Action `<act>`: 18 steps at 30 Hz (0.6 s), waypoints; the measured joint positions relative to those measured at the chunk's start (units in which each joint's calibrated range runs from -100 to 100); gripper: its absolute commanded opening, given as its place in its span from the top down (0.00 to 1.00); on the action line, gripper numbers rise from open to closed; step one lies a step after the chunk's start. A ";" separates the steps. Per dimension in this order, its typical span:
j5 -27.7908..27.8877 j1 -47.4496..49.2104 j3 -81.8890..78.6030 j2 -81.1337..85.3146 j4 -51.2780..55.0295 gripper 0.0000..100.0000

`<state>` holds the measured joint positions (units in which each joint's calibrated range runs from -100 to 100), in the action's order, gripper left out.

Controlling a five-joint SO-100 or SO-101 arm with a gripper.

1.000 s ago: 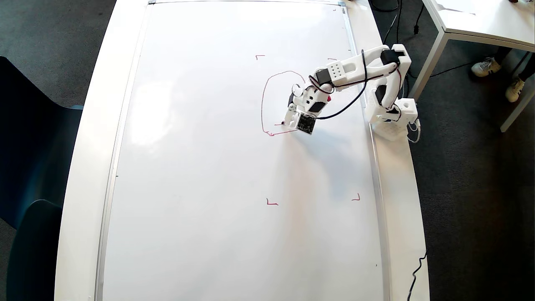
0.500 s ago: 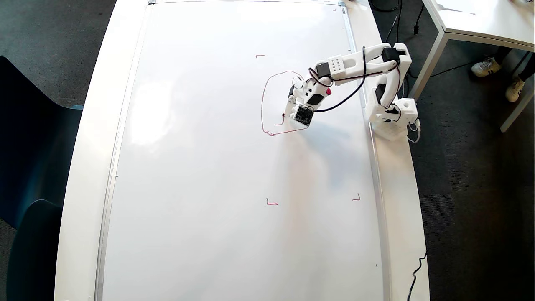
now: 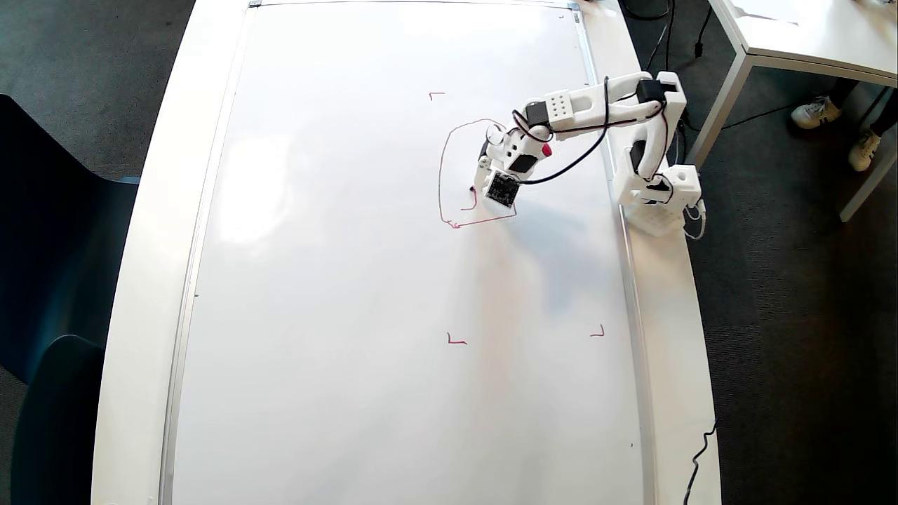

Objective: Draw on a whiteboard a robot head using a pen attached to the gripper

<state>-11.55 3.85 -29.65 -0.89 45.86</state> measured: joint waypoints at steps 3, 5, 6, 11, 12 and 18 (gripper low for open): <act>0.00 -0.15 2.47 -2.03 -0.68 0.99; 0.00 -0.15 3.38 -2.63 -0.08 0.99; 0.00 -0.15 3.65 -2.88 0.00 0.99; 0.00 0.08 4.57 -3.39 -0.08 0.99; 0.00 0.60 4.57 -3.47 -0.51 0.99; -0.05 3.32 4.57 -3.47 -0.68 0.99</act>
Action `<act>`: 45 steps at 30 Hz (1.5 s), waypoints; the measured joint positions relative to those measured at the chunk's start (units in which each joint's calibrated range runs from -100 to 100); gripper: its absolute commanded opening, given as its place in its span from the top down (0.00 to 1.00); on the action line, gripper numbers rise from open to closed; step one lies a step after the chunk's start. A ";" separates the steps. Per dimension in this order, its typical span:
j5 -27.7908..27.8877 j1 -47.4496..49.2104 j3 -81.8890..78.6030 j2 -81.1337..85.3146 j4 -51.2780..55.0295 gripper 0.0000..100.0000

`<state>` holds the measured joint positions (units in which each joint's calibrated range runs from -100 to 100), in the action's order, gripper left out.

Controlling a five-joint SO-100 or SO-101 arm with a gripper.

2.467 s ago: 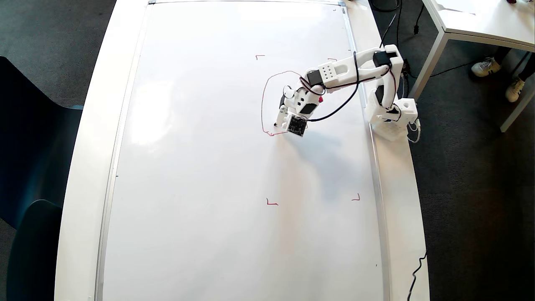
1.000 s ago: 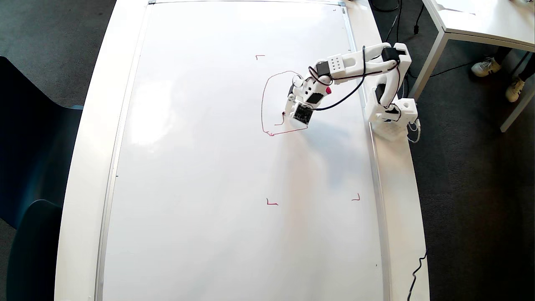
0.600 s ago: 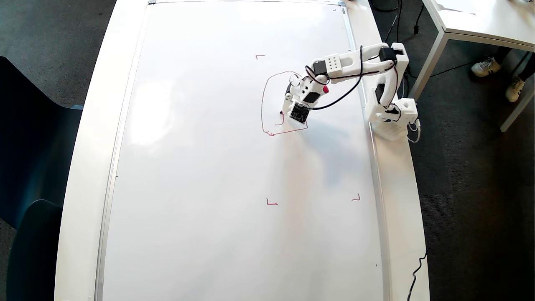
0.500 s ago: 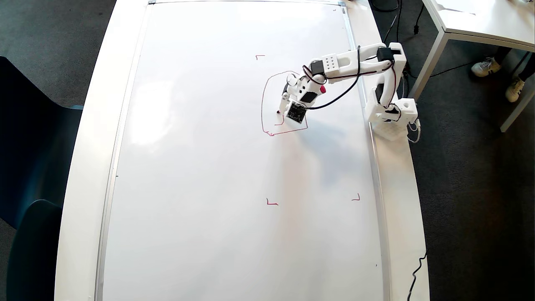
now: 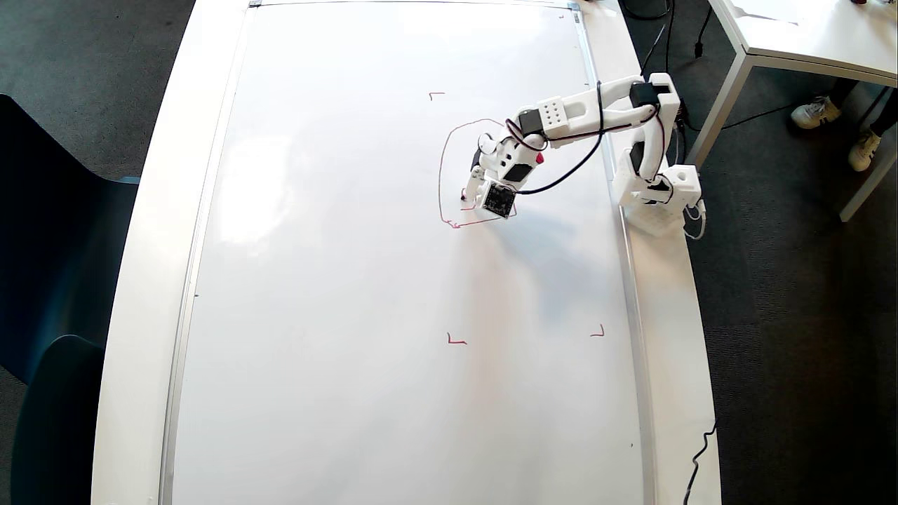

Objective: Draw on a whiteboard a robot head using a pen attached to the gripper

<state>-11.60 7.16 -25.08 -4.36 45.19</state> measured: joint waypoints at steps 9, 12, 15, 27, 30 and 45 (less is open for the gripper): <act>0.00 2.11 0.00 0.00 0.00 0.99; 0.00 2.64 0.00 0.00 0.00 0.99; -0.26 2.79 0.00 0.00 0.00 0.99; -0.42 2.64 -0.09 1.19 0.76 0.99; -0.42 1.81 -0.18 3.22 0.93 0.99; -0.37 -7.99 -0.18 12.88 6.08 0.99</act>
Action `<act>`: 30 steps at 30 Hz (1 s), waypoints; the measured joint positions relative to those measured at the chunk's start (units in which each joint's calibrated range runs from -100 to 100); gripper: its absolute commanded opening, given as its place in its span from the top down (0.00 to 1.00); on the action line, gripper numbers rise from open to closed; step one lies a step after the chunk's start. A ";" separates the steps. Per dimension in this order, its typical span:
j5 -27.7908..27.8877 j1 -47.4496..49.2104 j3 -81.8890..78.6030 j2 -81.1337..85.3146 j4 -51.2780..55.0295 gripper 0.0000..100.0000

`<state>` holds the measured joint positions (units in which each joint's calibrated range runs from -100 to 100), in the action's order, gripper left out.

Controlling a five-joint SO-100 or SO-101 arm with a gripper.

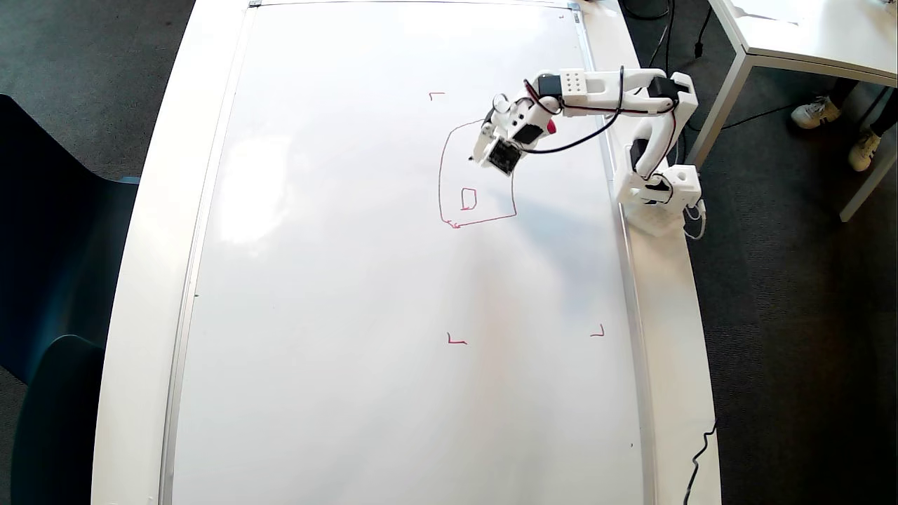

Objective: Draw on a whiteboard a robot head using a pen attached to the gripper

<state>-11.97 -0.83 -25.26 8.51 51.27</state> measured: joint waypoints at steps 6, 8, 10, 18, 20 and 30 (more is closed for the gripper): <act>1.53 -3.70 0.00 -2.54 0.00 0.99; 1.59 -4.83 0.18 -4.32 -0.42 0.99; 1.59 -5.81 0.27 -6.52 -0.76 0.99; 1.59 -5.13 1.64 -11.52 -2.36 0.99; 1.64 -4.15 1.83 -11.69 -2.79 0.99; 1.64 -1.13 3.20 -11.77 -2.79 0.99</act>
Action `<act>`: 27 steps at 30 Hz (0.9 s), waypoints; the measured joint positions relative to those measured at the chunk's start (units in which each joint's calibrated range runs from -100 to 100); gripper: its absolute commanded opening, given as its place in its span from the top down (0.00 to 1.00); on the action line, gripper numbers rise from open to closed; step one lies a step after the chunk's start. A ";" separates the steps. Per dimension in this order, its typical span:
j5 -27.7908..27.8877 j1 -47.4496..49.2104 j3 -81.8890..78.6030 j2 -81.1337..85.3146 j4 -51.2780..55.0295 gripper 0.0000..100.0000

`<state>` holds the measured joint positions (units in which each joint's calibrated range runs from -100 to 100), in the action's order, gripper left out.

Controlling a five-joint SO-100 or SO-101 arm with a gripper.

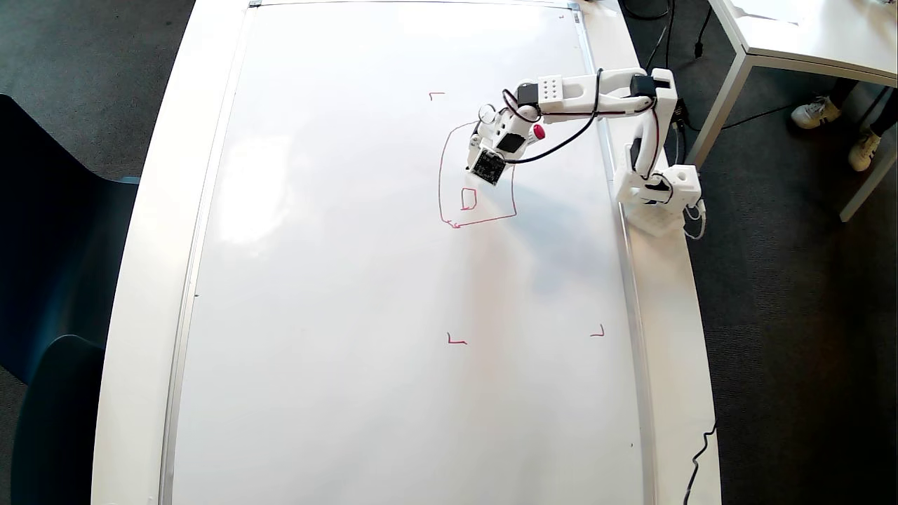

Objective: Draw on a whiteboard a robot head using a pen attached to the gripper

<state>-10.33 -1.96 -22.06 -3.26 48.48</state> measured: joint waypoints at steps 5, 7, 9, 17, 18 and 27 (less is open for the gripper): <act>0.00 -0.08 0.00 -0.08 0.00 0.99; 0.00 0.00 0.00 -0.42 0.00 0.99; 0.00 0.00 0.09 -1.44 0.00 0.99; 0.00 0.00 1.19 -3.13 -2.20 0.99; 0.00 0.00 1.19 -3.22 -2.28 0.99; 0.00 -0.45 1.19 -3.22 -2.53 0.99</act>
<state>-10.33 -2.41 -20.88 -6.48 45.95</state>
